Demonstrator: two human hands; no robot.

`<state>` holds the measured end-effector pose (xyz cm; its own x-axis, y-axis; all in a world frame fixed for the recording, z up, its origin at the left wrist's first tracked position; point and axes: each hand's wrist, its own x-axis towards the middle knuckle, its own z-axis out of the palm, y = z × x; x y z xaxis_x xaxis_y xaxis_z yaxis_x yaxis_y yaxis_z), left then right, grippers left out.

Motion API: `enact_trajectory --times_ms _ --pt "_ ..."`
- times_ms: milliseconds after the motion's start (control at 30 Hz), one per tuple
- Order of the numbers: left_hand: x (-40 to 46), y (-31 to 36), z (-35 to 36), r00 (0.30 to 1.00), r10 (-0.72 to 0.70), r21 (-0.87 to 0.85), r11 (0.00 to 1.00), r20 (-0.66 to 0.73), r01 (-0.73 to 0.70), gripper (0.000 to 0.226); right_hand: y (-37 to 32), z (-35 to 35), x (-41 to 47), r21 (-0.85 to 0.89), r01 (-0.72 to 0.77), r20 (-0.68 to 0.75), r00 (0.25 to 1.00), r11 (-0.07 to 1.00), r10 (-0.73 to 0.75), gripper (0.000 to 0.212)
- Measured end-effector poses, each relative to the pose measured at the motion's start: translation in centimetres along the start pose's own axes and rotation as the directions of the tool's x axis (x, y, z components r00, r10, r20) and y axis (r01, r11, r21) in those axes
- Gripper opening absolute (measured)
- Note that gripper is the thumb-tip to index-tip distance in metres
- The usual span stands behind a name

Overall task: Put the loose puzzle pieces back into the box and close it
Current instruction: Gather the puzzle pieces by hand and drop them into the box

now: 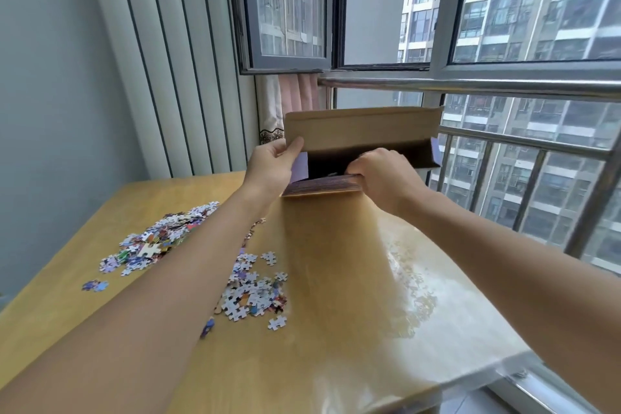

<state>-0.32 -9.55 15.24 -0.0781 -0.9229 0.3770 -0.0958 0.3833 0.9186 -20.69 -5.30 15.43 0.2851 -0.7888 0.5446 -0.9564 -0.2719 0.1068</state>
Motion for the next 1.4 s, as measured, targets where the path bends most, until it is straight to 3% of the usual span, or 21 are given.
enact_trajectory --times_ms 233,400,533,667,767,833,900,967,1067,1167,1233,1333,1400 --pt "-2.2 -3.9 -1.2 0.989 -0.094 0.139 0.987 0.111 0.078 0.021 -3.0 1.8 -2.0 -0.128 0.064 0.317 0.948 0.99 -0.021 0.018" --pt "-3.7 -6.3 -1.3 0.976 -0.125 0.292 0.954 0.178 0.069 0.028 -4.8 1.7 -1.5 0.074 -0.047 0.55 0.835 0.996 -0.002 0.011" --pt "-4.4 -8.6 -0.7 0.945 -0.163 0.421 0.907 0.285 0.03 0.047 -6.4 0.5 -0.2 0.021 -0.057 0.615 0.788 0.998 0.032 0.031" --pt "-5.4 -9.6 -1.6 0.877 -0.2 0.364 0.931 0.437 0.031 0.034 -9.0 -0.6 1.1 0.262 -0.16 0.677 0.734 0.952 -0.063 0.018" --pt "-5.7 -8.5 -5.5 0.852 -0.2 0.371 0.929 0.484 0.007 0.023 -11.4 -0.1 2.9 0.454 -0.237 0.633 0.764 0.859 -0.123 0.022" --pt "-5.4 -8.5 -9.8 0.916 -0.19 0.375 0.926 0.354 0.047 0.017 -13.2 1.7 5.0 0.51 -0.26 0.619 0.773 0.82 -0.14 0.019" --pt "-4.9 -9.3 -13.9 0.989 -0.13 0.43 0.899 0.076 0.085 0.018 -14.5 4.0 7.4 0.476 -0.283 0.639 0.762 0.833 -0.106 0.018" --pt "-4.3 -11.1 -18.0 0.975 -0.055 0.551 0.818 -0.215 0.167 0.021 -15.8 7.1 10.2 0.408 -0.317 0.678 0.733 0.856 -0.052 0.032" --pt "-4.1 -15.2 -22.7 0.909 -0.003 0.72 0.609 -0.417 0.332 0.04 -16.5 11.6 13.3 0.329 -0.382 0.706 0.707 0.864 0.044 0.063" --pt "-4.6 -18.6 -25.1 0.84 -0.096 0.722 0.465 -0.534 0.512 0.06 -16.5 15.7 15.0 0.327 -0.447 0.741 0.668 0.833 0.068 0.081" --pt "-4.1 -19.6 -25.7 0.802 -0.198 0.691 0.42 -0.563 0.588 0.069 -16.3 18.3 15.9 0.353 -0.503 0.773 0.632 0.789 0.057 0.09" --pt "-2.8 -19.7 -25.6 0.817 -0.238 0.657 0.497 -0.525 0.567 0.07 -16.8 19.1 15.7 0.378 -0.556 0.802 0.597 0.74 0.039 0.107" --pt "-2.4 -19.9 -25.5 0.85 -0.261 0.649 0.555 -0.458 0.52 0.066 -17.6 18.9 15.3 0.452 -0.515 0.778 0.627 0.729 -0.039 0.1"
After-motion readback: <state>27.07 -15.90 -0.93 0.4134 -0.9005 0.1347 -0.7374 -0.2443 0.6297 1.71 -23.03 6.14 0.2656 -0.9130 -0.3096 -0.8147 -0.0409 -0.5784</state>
